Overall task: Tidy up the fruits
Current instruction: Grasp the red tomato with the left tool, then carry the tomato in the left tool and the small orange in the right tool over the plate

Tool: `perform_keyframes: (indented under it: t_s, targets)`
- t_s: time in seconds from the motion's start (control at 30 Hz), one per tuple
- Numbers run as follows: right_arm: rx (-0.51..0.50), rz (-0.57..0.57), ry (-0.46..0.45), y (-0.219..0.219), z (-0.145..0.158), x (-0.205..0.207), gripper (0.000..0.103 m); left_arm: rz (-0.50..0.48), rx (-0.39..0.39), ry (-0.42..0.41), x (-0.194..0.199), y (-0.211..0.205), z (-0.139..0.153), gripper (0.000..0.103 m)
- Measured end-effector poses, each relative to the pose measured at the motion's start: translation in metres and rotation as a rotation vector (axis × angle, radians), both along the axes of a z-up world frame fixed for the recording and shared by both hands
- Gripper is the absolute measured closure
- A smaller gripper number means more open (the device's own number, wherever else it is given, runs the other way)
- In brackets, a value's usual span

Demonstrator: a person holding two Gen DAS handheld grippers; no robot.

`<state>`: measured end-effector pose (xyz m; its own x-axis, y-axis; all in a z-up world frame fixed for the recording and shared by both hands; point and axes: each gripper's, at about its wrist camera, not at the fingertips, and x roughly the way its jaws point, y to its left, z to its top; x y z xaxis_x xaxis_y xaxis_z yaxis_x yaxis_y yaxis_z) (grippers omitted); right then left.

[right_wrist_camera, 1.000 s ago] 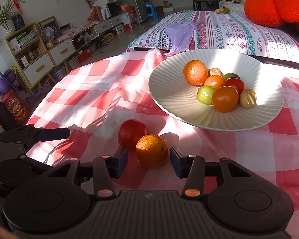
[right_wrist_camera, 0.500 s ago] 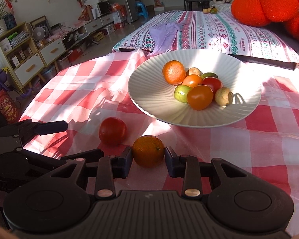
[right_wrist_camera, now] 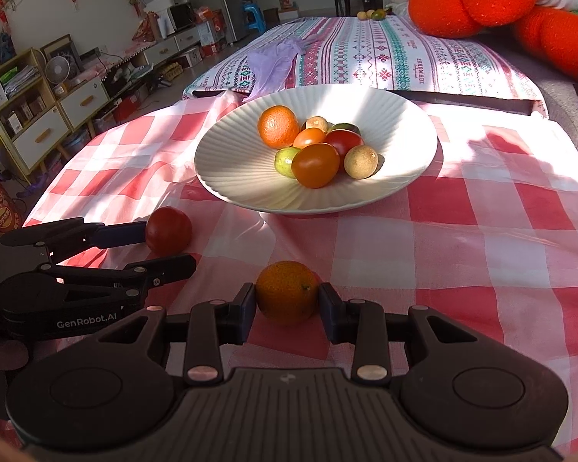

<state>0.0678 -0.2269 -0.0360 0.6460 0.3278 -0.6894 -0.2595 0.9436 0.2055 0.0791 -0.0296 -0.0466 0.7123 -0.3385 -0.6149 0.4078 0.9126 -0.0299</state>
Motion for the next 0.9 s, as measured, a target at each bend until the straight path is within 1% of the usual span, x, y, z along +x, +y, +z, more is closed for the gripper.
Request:
perform_keyframes:
  t_s: [0.07,0.17,0.2,0.23,0.5,0.9]
  targets:
    - [-0.001,0.001,0.001,-0.001,0.000,0.001,0.071,0.003,0.005,-0.007,0.000,0.000,0.000,0.036]
    - [-0.005,0.002,0.001,0.000,0.001,0.002,0.071,0.009,-0.001,-0.006,0.001,0.001,0.001,0.045]
    - [-0.007,0.002,0.001,0.000,0.000,0.002,0.071,0.013,-0.003,-0.005,0.001,0.002,0.001,0.050]
    - [-0.009,0.003,0.000,0.000,0.000,0.002,0.071,0.015,-0.007,-0.002,0.001,0.003,0.001,0.052]
    - [-0.010,0.004,0.000,0.000,0.000,0.002,0.071,0.020,-0.018,0.020,0.002,0.004,0.003,0.052]
    - [0.018,-0.019,-0.012,-0.009,0.009,0.007,0.071,0.042,-0.087,0.069,-0.001,0.010,0.016,0.054]
